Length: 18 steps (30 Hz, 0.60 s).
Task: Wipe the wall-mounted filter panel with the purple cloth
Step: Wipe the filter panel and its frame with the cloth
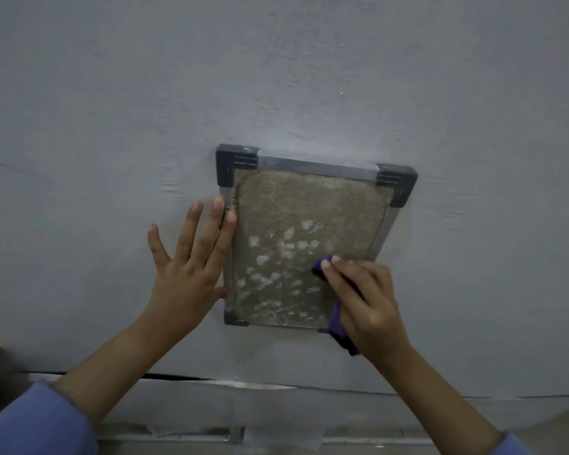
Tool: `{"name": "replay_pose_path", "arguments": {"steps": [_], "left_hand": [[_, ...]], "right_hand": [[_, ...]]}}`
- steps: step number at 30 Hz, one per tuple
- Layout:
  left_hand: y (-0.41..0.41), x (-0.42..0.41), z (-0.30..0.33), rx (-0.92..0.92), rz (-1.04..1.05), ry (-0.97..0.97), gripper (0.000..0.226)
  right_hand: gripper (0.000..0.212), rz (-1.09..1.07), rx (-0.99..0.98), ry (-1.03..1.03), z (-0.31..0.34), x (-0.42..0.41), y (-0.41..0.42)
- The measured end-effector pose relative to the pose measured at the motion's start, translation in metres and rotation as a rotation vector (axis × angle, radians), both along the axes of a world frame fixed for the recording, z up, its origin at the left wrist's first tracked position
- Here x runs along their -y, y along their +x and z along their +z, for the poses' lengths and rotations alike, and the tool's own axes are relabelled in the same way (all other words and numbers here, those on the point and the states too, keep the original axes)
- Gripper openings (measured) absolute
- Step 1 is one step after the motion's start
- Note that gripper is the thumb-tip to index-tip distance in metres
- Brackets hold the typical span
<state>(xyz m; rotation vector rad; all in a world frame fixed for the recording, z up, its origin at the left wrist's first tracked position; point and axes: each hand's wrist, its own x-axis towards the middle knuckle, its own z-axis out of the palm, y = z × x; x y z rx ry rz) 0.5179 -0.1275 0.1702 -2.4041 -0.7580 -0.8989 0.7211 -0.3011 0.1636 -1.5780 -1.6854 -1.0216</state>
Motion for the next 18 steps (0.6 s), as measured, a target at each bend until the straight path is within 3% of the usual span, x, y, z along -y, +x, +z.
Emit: {"name": "replay_pose_path", "arguments": {"steps": [4, 7, 12, 18], "left_hand": [[0.001, 0.001, 0.0, 0.014, -0.015, -0.028, 0.149], [0.003, 0.002, 0.0, 0.015, -0.004, -0.039, 0.149], [0.002, 0.004, 0.001, 0.013, 0.0, -0.036, 0.149], [0.003, 0.005, 0.002, 0.022, -0.004, -0.041, 0.147]], "right_hand": [[0.025, -0.031, 0.025, 0.163, 0.032, -0.016, 0.012], [0.036, -0.062, 0.085, 0.079, 0.015, -0.015, 0.011], [0.033, -0.048, 0.049, -0.081, -0.01, 0.002, 0.002], [0.023, -0.036, 0.058, 0.109, 0.033, -0.01, 0.011]]}}
